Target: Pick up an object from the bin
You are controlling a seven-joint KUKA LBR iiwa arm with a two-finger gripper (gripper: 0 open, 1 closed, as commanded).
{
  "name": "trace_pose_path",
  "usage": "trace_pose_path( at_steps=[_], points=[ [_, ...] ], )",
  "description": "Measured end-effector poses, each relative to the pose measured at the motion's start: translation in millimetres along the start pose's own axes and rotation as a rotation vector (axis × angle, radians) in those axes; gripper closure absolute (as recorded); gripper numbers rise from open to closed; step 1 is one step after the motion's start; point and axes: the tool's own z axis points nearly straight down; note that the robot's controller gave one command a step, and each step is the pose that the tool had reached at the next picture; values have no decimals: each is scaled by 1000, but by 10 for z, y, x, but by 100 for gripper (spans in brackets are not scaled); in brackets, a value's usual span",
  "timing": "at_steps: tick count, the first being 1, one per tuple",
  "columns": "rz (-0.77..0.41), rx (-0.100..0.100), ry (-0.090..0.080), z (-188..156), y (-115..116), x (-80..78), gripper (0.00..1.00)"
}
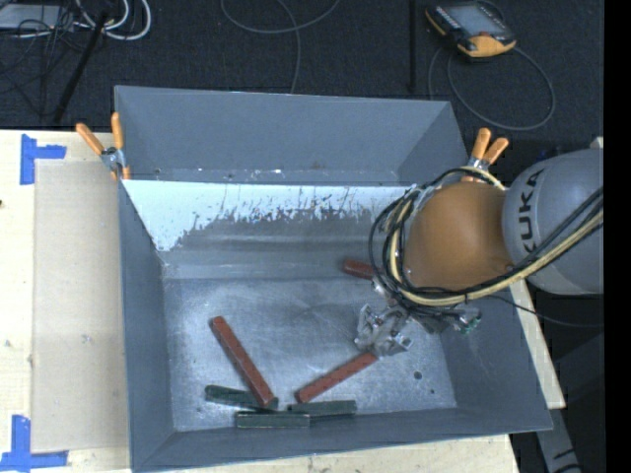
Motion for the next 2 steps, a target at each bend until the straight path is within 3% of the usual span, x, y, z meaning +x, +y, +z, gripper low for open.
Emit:
trace_pose_path(
  at_steps=[1,2],
  points=[
    [1,0,0,0,0,0,100],
    [-38,-23,5,-1884,-274,-42,100]
  ],
)
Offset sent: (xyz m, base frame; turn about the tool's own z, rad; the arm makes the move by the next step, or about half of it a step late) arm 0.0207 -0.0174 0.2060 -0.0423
